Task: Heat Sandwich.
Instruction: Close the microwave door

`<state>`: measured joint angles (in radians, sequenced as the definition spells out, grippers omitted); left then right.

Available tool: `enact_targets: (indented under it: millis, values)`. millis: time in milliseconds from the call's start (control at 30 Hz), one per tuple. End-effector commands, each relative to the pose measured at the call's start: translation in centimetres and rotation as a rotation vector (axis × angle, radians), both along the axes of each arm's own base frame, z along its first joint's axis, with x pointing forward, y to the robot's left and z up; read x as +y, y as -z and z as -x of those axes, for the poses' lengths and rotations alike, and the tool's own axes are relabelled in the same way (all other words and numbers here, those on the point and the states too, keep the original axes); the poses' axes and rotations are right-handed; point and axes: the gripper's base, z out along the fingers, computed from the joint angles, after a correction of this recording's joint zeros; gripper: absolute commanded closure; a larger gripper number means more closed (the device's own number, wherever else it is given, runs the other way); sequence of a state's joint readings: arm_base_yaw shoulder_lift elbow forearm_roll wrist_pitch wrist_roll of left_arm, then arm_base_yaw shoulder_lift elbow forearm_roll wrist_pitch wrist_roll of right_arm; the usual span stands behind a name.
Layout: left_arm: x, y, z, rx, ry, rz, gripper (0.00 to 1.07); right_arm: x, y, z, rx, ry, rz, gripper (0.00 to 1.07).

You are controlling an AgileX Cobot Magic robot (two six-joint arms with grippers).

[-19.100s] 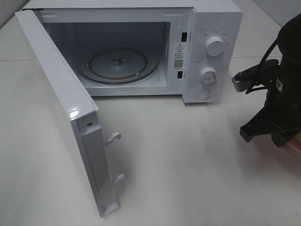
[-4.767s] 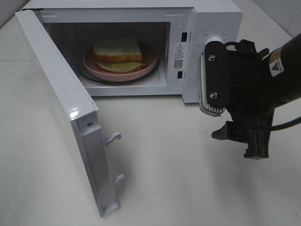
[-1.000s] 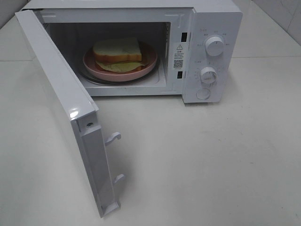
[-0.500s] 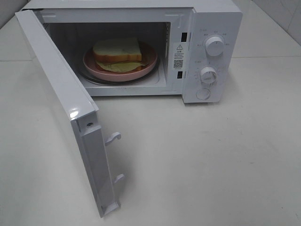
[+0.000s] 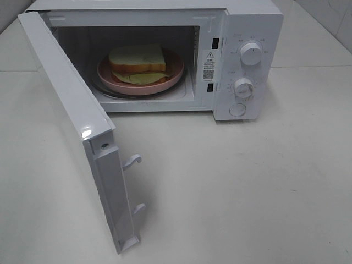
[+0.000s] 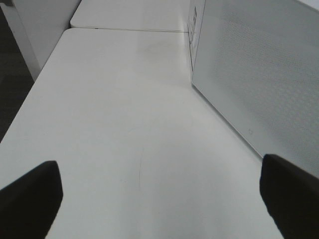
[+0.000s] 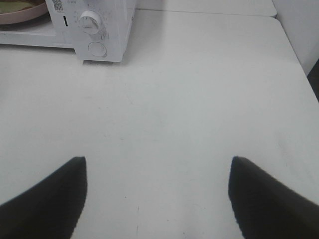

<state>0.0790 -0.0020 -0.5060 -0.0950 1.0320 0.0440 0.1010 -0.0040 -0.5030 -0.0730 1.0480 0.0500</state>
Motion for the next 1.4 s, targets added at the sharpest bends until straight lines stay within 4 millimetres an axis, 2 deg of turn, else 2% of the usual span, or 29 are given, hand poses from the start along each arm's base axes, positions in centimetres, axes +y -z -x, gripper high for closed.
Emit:
enact_targets:
  millis: [33, 200, 300, 333, 367, 400, 467, 500, 533, 567, 633, 667, 700, 733, 767, 833, 867, 967, 1300, 1400]
  values:
    - [0.1, -1.4, -0.5, -0.059, -0.006, 0.012, 0.06, -0.1, -0.1, 0.3, -0.034, 0.014, -0.003, 0.31]
    - [0.2, -2.0, -2.3, -0.035, -0.011, 0.016, 0.15, -0.1, -0.1, 0.3, -0.034, 0.013, -0.001, 0.31]
    - [0.4, -2.2, -4.0, -0.004, -0.017, 0.020, 0.35, -0.1, -0.1, 0.3, -0.034, 0.013, -0.001, 0.31]
    - [0.4, -2.2, -4.0, -0.004, -0.017, 0.020, 0.35, -0.1, -0.1, 0.3, -0.034, 0.013, -0.001, 0.31]
    - [0.4, -2.3, -4.4, 0.003, -0.017, 0.018, 0.41, -0.1, -0.1, 0.3, -0.034, 0.013, -0.001, 0.31]
    - [0.5, -2.3, -5.2, 0.015, -0.019, 0.020, 0.53, -0.1, -0.1, 0.3, -0.034, 0.013, -0.001, 0.31]
    - [0.6, -2.3, -6.1, 0.032, -0.022, 0.022, 0.63, -0.1, -0.1, 0.3, -0.034, 0.013, -0.001, 0.31]
    - [0.6, -2.3, -6.1, 0.032, -0.022, 0.022, 0.63, -0.1, -0.1, 0.3, -0.034, 0.013, -0.001, 0.31]
    - [0.6, -2.3, -6.6, 0.040, -0.023, 0.023, 0.68, -0.1, -0.1, 0.3, -0.034, 0.013, -0.001, 0.31]
    - [0.7, -2.3, -7.5, 0.047, -0.027, 0.024, 0.77, -0.1, -0.1, 0.3, -0.034, 0.013, -0.001, 0.31]
    - [0.8, -2.2, -8.3, 0.065, -0.029, 0.026, 0.87, -0.1, -0.1, 0.3, -0.034, 0.013, -0.001, 0.31]
    - [0.8, -2.2, -8.3, 0.065, -0.029, 0.026, 0.87, -0.1, -0.1, 0.3, -0.034, 0.013, -0.001, 0.31]
    - [0.9, -2.1, -8.8, 0.075, -0.030, 0.027, 0.92, -0.1, -0.1, 0.3, -0.034, 0.013, -0.001, 0.31]
    - [1.0, -1.8, -9.8, 0.096, -0.033, 0.029, 1.02, -0.1, -0.1, 0.3, -0.034, 0.013, -0.001, 0.31]
    - [1.0, -1.6, -10.3, 0.105, -0.035, 0.028, 1.06, -0.1, -0.1, 0.3, -0.034, 0.013, -0.001, 0.31]
    - [1.1, -1.4, -10.7, 0.103, -0.037, 0.027, 1.06, -0.1, -0.1, 0.3, -0.034, 0.013, -0.001, 0.31]
    - [1.2, -0.6, -11.6, 0.087, -0.043, 0.025, 1.06, -0.1, -0.1, 0.3, -0.034, 0.013, -0.001, 0.31]
    - [1.4, 0.7, -12.6, 0.055, -0.053, 0.018, 1.06, -0.1, -0.1, 0.3, -0.034, 0.013, -0.001, 0.31]
    - [1.9, 4.1, -14.7, -0.140, -0.086, -0.028, 1.06, -0.1, -0.1, 0.3, -0.034, 0.013, -0.001, 0.31]
    - [2.0, 4.5, -15.1, -0.183, -0.087, -0.044, 1.06, -0.1, -0.1, 0.3, -0.034, 0.013, -0.001, 0.31]
